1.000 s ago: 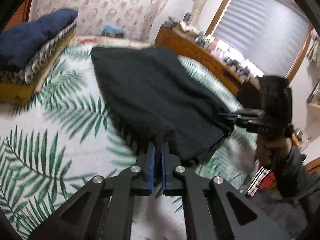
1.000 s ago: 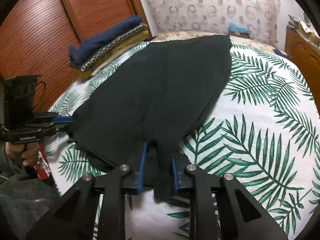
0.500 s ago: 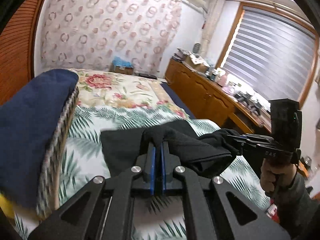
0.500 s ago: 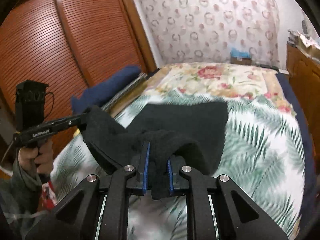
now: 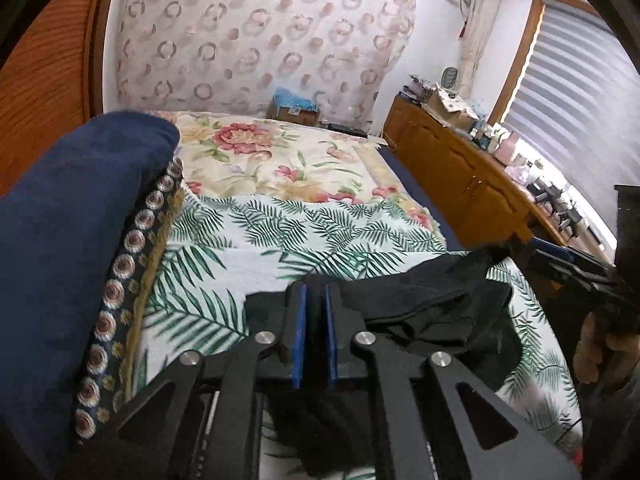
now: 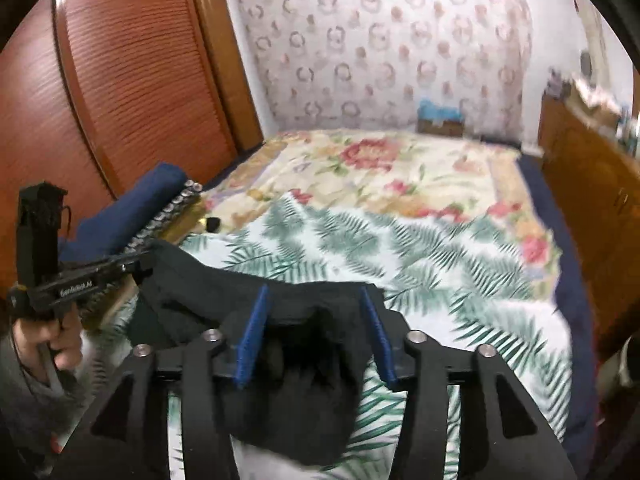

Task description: Fold small clothes

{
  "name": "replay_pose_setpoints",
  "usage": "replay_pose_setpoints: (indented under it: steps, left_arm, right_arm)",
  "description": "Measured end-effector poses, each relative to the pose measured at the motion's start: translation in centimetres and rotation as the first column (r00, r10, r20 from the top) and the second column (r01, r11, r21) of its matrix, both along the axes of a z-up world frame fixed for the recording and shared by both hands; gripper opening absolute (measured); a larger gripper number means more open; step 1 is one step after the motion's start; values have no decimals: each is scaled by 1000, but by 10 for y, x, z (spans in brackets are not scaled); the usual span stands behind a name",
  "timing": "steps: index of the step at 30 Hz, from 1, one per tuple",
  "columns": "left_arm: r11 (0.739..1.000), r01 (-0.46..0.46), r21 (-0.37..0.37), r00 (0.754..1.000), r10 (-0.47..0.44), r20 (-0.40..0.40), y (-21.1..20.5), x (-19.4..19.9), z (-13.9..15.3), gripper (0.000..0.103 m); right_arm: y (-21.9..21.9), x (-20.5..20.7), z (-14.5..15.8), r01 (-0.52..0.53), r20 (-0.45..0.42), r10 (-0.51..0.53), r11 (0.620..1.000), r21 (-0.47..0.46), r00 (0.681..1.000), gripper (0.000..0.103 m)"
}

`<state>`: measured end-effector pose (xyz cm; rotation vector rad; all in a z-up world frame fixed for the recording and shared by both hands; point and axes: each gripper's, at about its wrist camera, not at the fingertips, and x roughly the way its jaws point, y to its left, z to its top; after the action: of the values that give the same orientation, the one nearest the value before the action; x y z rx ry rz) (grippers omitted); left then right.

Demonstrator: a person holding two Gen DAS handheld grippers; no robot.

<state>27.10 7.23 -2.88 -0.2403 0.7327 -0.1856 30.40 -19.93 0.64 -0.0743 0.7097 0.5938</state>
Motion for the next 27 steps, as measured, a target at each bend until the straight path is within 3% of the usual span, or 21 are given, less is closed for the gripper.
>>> replay_pose_setpoints:
  steps: [4,7,15,27]
  left_arm:
    - [999,30,31,999,-31,43,-4,-12,14,24]
    - [998,37,47,997,-39,61,-3,-27,19,30]
    - [996,84,39,996,-83,-21,-4,-45,-6,33]
    - [993,108,47,992,-104,-78,-13,-39,-27,33]
  right_arm:
    - [8,-9,-3,-55,28,56,998,-34,998,52]
    - [24,-21,-19,-140,-12,139,989,-43,990,52]
    - [61,-33,-49,-217,-67,210,969,-115,975,52]
    - [89,-37,-68,-212,-43,208,935,-285,977,60]
